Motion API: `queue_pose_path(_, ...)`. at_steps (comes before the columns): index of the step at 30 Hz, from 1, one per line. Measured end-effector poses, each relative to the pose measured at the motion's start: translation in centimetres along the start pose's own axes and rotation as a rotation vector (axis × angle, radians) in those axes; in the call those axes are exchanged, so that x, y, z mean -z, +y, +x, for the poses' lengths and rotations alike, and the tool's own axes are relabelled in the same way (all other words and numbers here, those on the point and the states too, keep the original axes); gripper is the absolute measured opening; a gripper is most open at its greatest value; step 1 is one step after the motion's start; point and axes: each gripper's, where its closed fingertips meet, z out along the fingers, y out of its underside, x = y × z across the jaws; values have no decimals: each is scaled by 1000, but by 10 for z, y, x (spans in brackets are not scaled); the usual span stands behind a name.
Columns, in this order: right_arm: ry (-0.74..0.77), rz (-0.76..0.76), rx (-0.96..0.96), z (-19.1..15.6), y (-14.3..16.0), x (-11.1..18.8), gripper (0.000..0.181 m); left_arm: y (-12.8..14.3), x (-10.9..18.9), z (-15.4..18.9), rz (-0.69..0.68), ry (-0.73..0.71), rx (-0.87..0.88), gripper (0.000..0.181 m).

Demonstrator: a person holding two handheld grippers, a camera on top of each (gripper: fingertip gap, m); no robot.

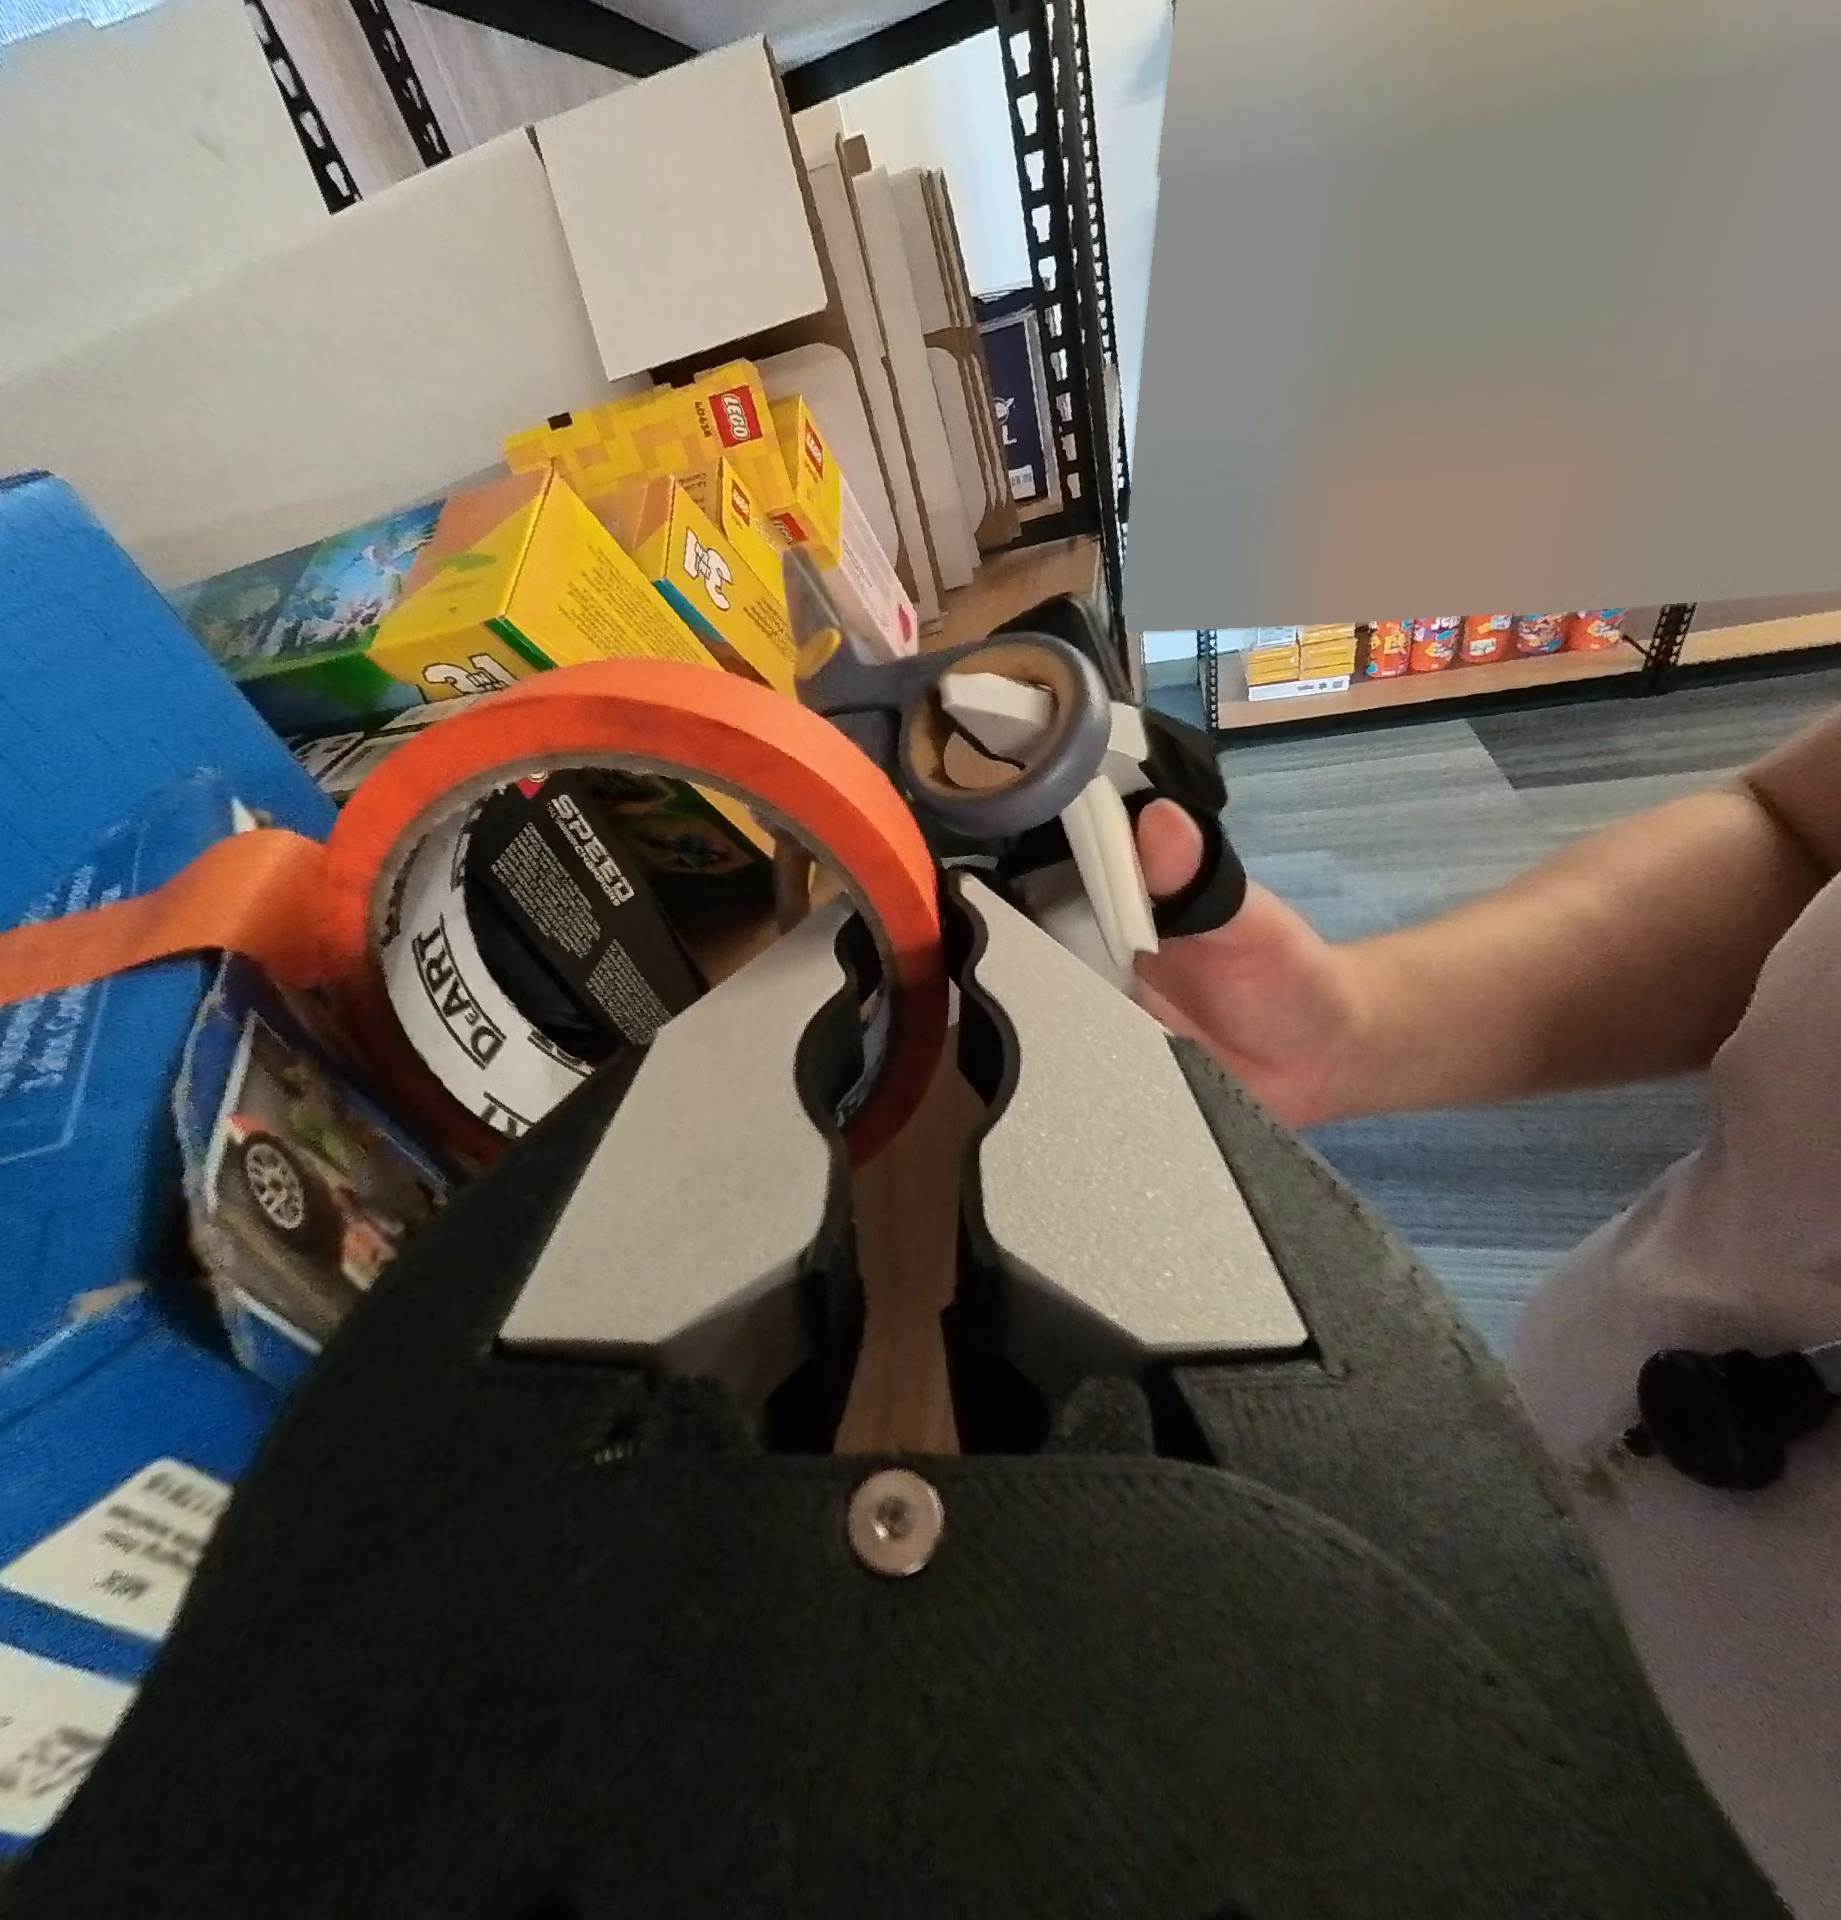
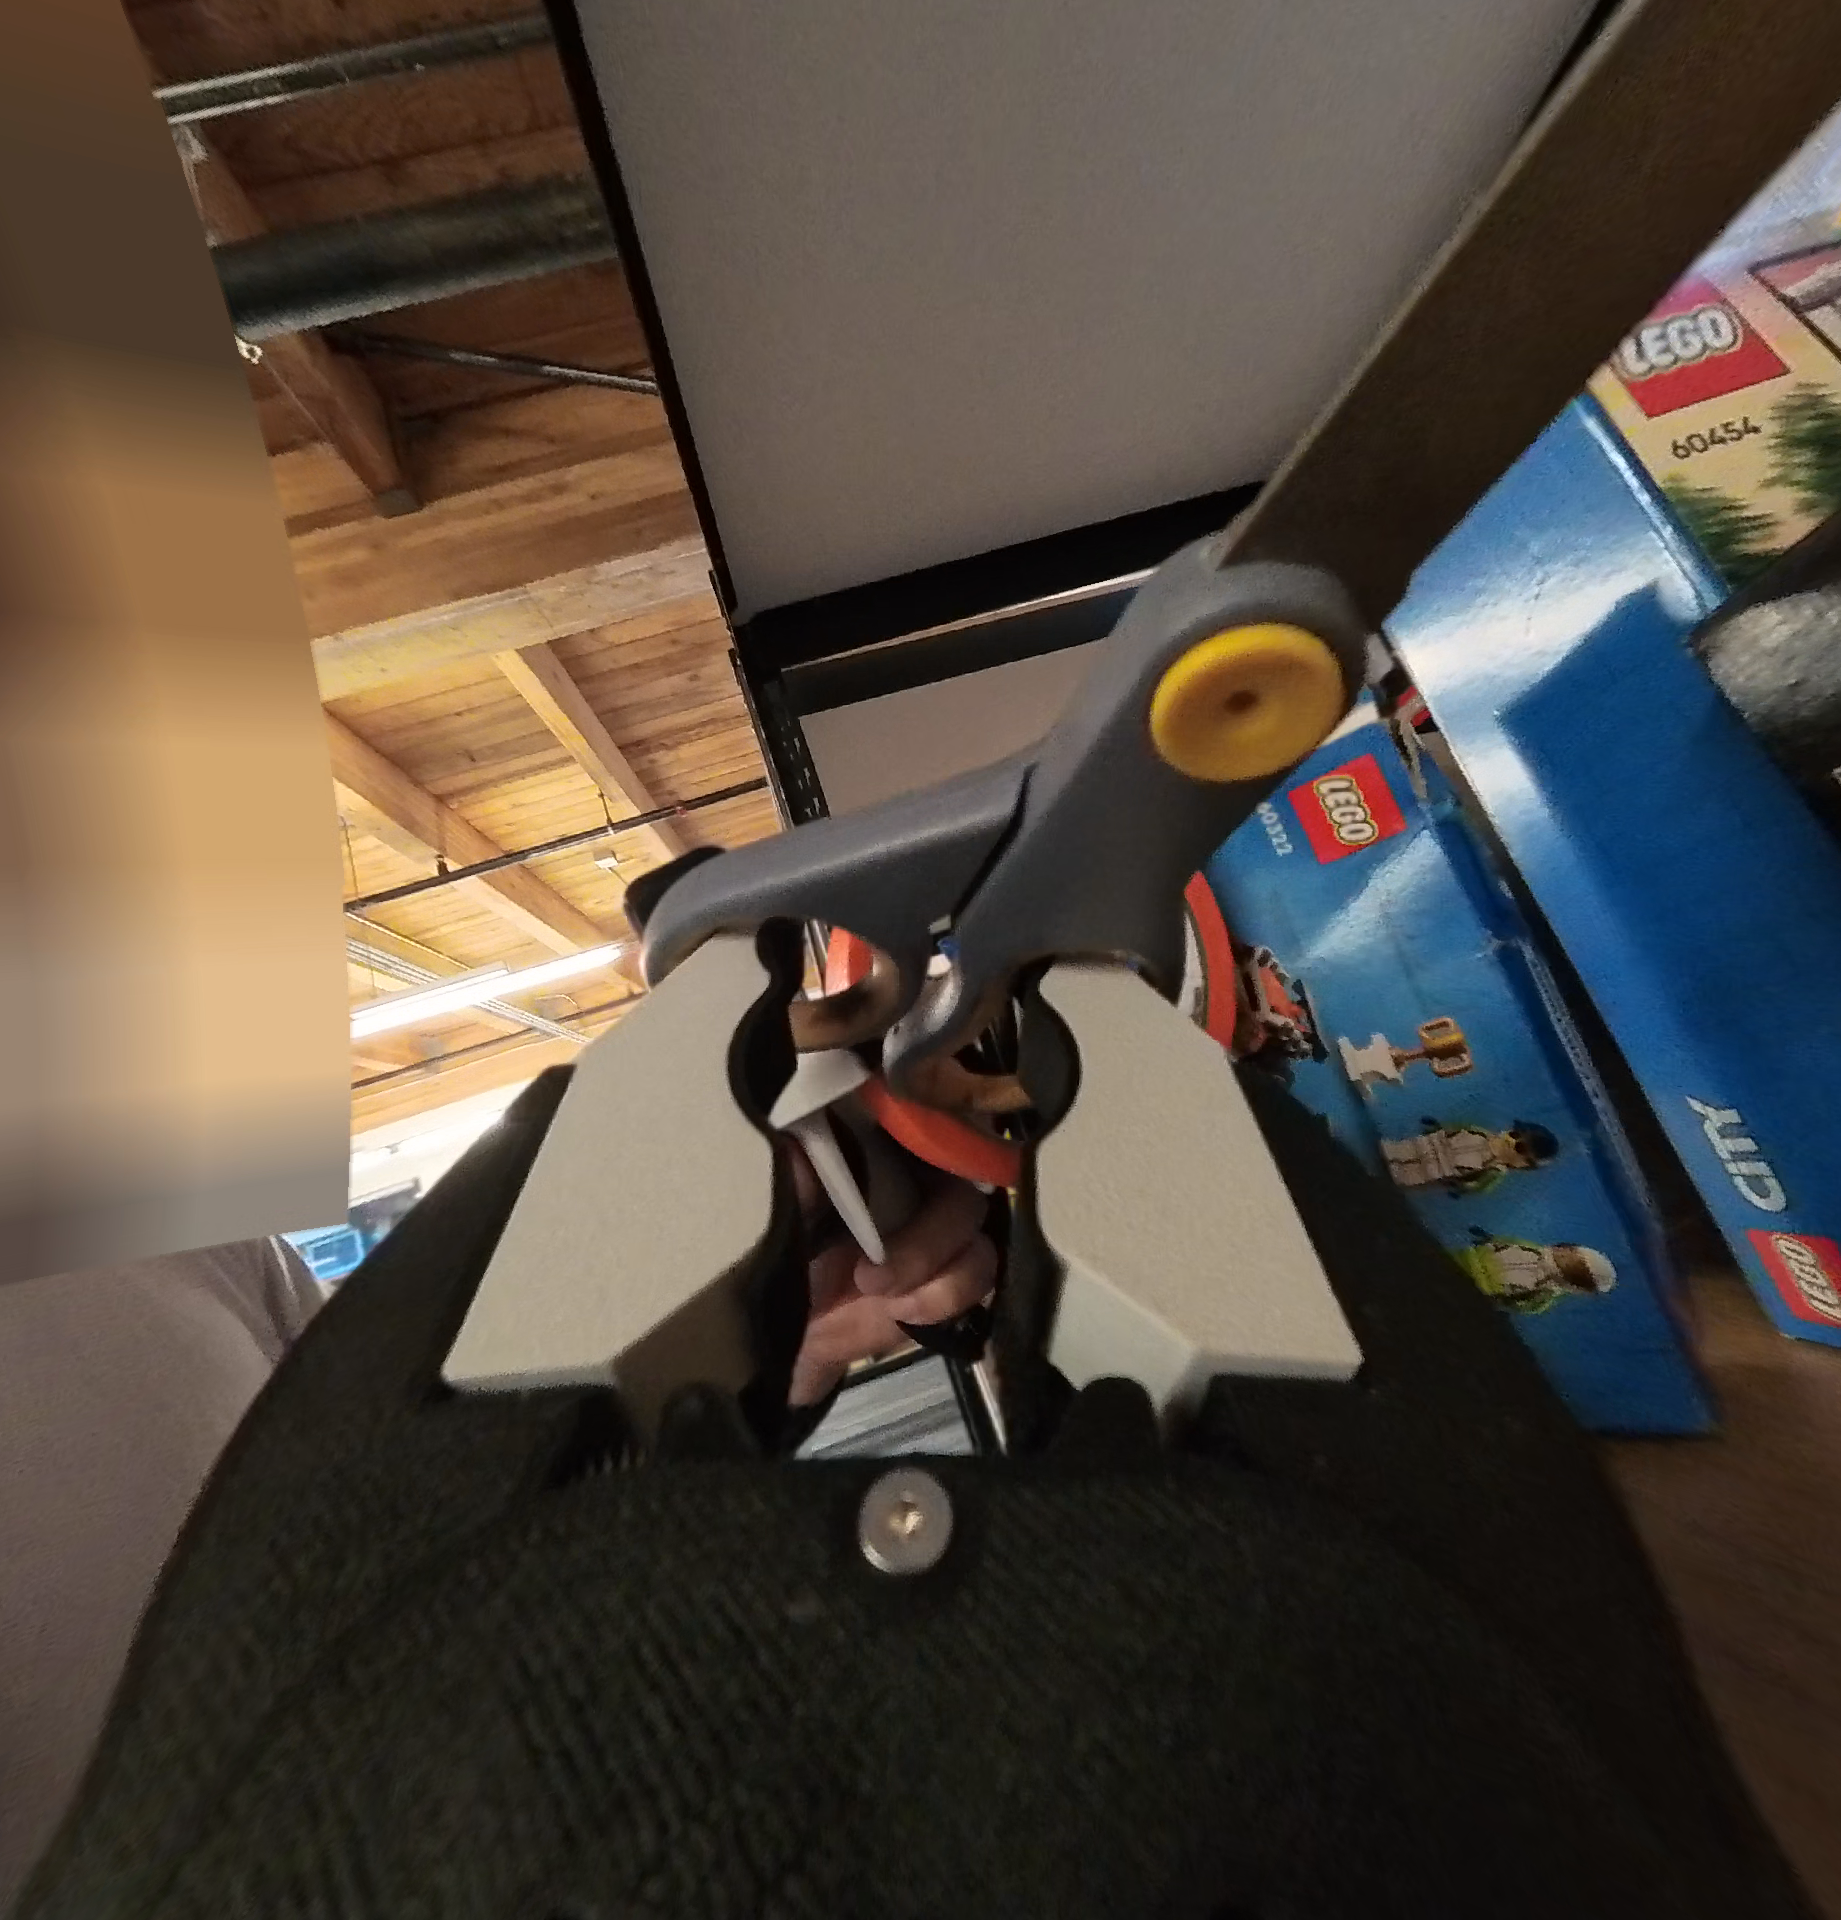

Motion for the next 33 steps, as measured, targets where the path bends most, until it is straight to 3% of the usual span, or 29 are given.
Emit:
queue_pose_path(7, -11, 49, -191, 6, -5, -7, 37, -1, 1, -1, 6, 1, -3, 9)
queue_pose_path(9, 10, 30, -233, 10, -1, -8, 27, 3, 0, 1, -14, 6, -6, 9)
queue_pose_path(13, 10, -30, -186, 8, 5, -5, 19, 7, -2, 6, -19, 12, -4, 9)
queue_pose_path(22, 98, -453, 57, 4, 33, 18, 19, 28, 12, 3, -82, -15, 8, 8)
queue_pose_path(28, 48, -660, 40, -16, 40, 39, 19, 34, 33, 2, -105, 11, 32, 8)
queue_pose_path(33, -44, -890, -50, -40, 79, 58, 19, 27, 68, -2, -26, 68, 111, 8)
